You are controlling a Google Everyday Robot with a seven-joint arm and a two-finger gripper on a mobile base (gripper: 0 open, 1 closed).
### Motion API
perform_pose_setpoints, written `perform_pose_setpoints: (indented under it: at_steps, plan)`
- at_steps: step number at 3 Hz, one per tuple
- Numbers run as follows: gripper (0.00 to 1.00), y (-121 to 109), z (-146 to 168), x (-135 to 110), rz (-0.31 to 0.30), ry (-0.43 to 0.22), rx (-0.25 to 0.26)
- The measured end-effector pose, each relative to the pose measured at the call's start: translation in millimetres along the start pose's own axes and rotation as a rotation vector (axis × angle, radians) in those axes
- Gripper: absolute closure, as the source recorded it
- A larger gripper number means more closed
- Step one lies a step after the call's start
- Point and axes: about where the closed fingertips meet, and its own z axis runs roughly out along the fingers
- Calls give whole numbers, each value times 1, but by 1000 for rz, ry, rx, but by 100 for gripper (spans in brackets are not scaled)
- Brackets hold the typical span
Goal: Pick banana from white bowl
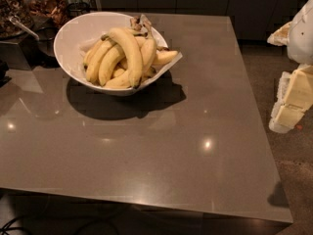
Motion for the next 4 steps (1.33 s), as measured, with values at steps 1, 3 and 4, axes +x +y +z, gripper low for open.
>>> perform_pose_setpoints:
  at_steps: [1, 3, 4]
  plan:
    - [0, 0, 0, 0, 0, 0, 0]
    - [0, -11, -5, -33, -16, 15, -56]
    - [0, -9, 9, -61, -89, 7, -115]
